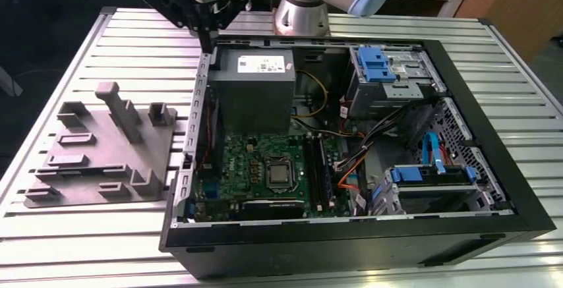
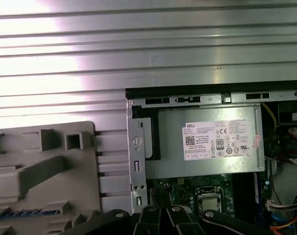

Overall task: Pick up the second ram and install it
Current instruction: 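Reach for the second ram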

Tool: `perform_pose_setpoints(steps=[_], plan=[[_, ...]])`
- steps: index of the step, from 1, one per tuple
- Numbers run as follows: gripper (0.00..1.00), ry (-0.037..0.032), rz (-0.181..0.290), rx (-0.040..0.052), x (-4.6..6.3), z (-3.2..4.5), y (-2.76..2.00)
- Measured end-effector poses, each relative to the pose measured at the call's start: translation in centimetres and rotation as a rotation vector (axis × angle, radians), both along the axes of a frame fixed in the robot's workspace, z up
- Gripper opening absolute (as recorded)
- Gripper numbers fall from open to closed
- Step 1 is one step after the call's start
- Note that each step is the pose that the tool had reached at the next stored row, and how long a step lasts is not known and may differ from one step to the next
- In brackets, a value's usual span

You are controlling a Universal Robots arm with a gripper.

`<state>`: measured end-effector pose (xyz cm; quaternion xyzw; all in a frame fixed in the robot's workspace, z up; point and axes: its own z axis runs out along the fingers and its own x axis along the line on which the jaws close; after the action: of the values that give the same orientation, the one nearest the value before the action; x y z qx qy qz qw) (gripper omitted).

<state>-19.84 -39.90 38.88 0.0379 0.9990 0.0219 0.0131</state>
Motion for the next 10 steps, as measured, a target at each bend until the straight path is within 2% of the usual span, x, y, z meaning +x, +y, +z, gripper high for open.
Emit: perform_pose_setpoints(steps=[10], plan=[[0.10, 0.0001, 0.000, 0.0000, -2.1, -0.14, 0.00]])
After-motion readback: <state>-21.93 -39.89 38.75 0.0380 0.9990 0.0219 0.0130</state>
